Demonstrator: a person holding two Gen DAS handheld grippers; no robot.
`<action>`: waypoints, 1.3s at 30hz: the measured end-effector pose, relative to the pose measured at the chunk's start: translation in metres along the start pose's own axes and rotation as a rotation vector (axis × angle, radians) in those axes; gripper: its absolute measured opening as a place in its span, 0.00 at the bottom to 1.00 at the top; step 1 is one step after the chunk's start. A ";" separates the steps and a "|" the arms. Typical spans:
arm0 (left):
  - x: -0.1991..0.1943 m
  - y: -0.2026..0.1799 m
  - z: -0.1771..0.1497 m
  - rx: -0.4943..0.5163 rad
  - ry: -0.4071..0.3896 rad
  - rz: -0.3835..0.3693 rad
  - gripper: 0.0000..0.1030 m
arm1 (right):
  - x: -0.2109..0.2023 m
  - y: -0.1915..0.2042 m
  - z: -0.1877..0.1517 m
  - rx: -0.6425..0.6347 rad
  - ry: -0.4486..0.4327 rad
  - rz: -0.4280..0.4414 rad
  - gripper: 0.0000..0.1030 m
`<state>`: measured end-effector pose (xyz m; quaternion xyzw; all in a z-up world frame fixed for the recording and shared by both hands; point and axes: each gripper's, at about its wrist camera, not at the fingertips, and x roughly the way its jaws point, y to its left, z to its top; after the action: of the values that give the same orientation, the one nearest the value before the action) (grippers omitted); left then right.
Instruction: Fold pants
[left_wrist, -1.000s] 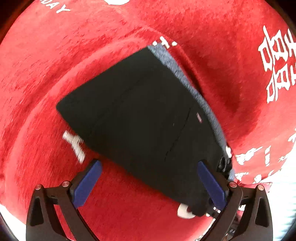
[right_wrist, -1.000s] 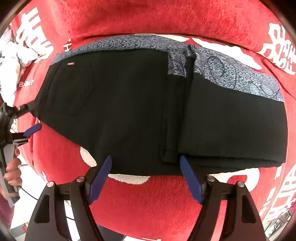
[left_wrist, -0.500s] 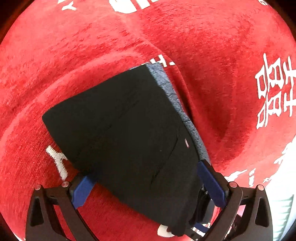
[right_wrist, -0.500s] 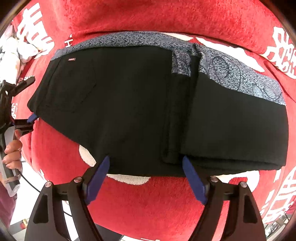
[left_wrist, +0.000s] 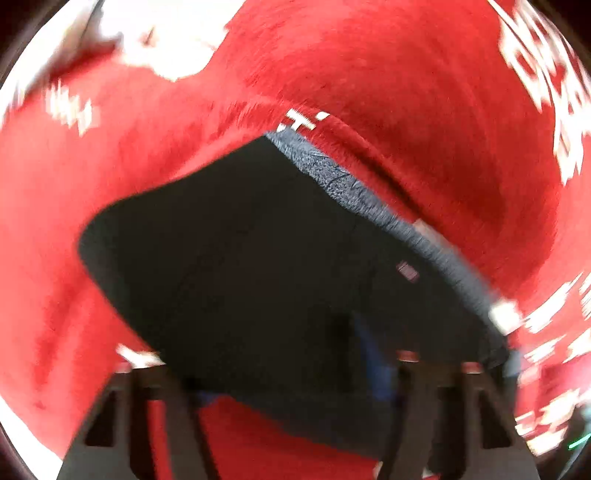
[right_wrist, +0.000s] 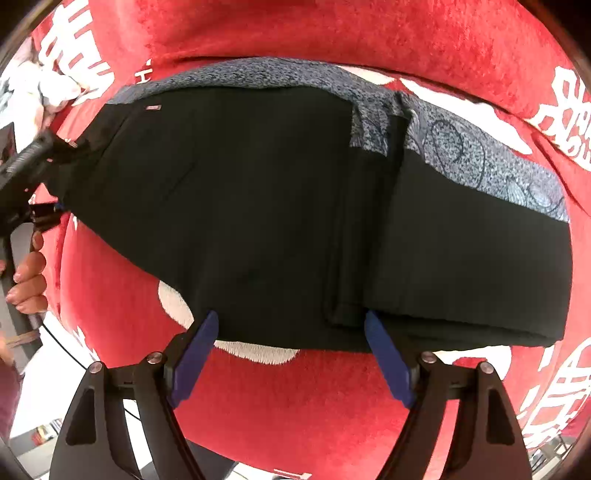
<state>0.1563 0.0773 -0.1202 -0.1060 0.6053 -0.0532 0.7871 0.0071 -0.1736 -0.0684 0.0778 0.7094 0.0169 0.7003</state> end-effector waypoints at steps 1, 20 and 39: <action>-0.002 -0.008 -0.002 0.065 -0.014 0.044 0.42 | -0.004 0.000 0.002 0.004 -0.008 0.012 0.82; 0.000 -0.095 -0.049 0.776 -0.275 0.512 0.39 | -0.040 0.149 0.182 -0.265 0.080 0.516 0.82; -0.058 -0.130 -0.058 0.753 -0.333 0.383 0.39 | -0.007 0.124 0.182 -0.160 0.181 0.634 0.21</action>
<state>0.0913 -0.0431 -0.0492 0.2942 0.4176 -0.1052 0.8532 0.1996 -0.0678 -0.0481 0.2374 0.7056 0.2964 0.5983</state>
